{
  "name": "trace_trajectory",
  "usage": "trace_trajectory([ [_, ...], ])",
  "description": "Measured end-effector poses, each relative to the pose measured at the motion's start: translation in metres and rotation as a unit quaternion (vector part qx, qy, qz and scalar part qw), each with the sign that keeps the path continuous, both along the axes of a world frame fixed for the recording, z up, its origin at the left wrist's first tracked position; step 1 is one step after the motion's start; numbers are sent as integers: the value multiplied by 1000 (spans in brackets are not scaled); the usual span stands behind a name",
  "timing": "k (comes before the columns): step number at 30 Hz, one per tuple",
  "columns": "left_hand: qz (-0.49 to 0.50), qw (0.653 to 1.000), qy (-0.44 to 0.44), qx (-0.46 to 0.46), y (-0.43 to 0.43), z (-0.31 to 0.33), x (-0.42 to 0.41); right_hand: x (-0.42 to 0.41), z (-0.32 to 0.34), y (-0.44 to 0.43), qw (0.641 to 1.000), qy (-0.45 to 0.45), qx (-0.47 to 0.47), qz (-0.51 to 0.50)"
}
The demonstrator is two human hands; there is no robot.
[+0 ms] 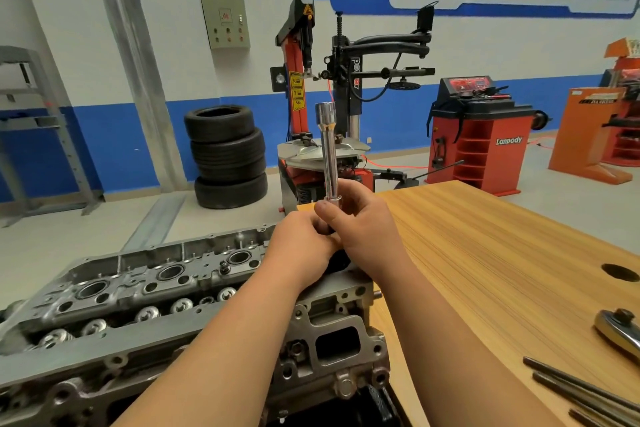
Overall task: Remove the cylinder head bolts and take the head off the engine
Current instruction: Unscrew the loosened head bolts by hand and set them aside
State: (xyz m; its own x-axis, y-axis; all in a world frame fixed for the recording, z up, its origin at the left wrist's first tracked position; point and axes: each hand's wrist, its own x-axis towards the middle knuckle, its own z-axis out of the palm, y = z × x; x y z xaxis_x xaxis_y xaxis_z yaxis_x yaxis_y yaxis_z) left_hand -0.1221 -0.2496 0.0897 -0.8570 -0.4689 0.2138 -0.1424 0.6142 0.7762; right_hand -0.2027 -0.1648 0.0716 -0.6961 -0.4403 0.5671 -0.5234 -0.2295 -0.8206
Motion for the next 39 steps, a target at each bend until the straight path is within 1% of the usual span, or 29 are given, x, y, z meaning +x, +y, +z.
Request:
trace_trajectory([
  [4,-19,1000,3,3,0,1,4,0,-2,-2,999,-3,-23,-30],
  [7,-44,999,-7,2,2,1,6,-2,-1,0,999,-24,-27,1],
  [10,-55,998,-22,-3,1,1,5,-3,1,3,999,-22,-20,43],
  [13,-53,998,-22,-2,-1,0,4,-3,2,2,998,-26,-14,46],
  [16,-35,999,-8,6,-1,-2,4,-2,2,4,999,-1,1,32],
  [20,-12,1000,6,-2,-1,-2,1,1,1,6,1000,-5,-23,11],
  [22,-30,1000,-3,-3,-1,-2,2,2,1,8,1000,1,-13,28],
  [25,-65,998,-9,-12,0,-2,5,3,4,12,997,-19,-12,78],
  [27,-49,998,4,-26,1,0,5,4,6,14,996,-3,-4,84],
  [30,-28,997,10,-75,3,4,4,7,5,12,998,43,29,33],
  [31,-34,997,8,-71,3,3,4,7,4,11,999,38,17,27],
  [33,-52,998,2,-31,1,1,5,8,3,9,1000,18,-10,20],
  [35,-65,998,-4,2,0,-2,8,7,3,10,999,-10,-24,40],
  [37,-67,998,1,3,-2,-3,7,6,3,11,996,-43,-27,75],
  [39,-49,999,12,-10,-1,-1,6,6,1,10,997,-48,-18,65],
])
